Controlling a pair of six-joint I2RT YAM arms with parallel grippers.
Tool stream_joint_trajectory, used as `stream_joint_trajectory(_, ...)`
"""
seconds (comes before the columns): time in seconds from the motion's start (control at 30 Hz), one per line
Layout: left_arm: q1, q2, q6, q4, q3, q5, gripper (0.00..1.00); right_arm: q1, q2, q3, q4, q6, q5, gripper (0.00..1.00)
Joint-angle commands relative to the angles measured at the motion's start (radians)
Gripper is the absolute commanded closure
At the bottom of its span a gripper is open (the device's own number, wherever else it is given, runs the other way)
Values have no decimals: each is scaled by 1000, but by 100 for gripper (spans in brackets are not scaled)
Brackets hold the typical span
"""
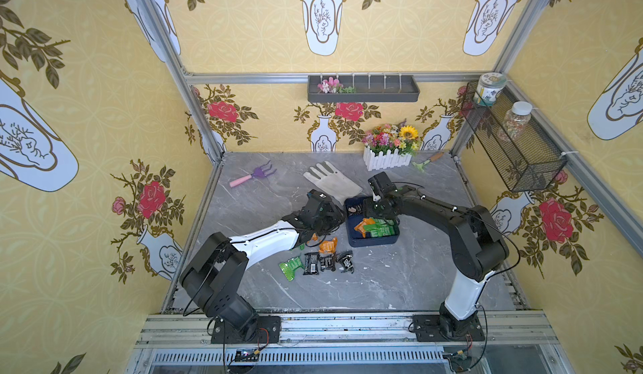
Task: Take the cookies out of the storage box
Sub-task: Pick up the cookie from the storage box.
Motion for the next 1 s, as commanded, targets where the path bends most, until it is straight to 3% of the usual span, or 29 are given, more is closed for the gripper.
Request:
stream_joint_trajectory(0.0, -11, 28, -36, 37, -9, 22, 48, -1, 51, 54, -40, -126, 30, 36)
stream_joint_trajectory(0.4, -27, 72, -48, 72, -31, 44, 58, -24, 116, 132, -54, -159, 84, 38)
stream_joint_trajectory(0.97, -32, 111, -63, 100, -31, 68, 65, -57, 216, 193, -63, -163, 31, 43)
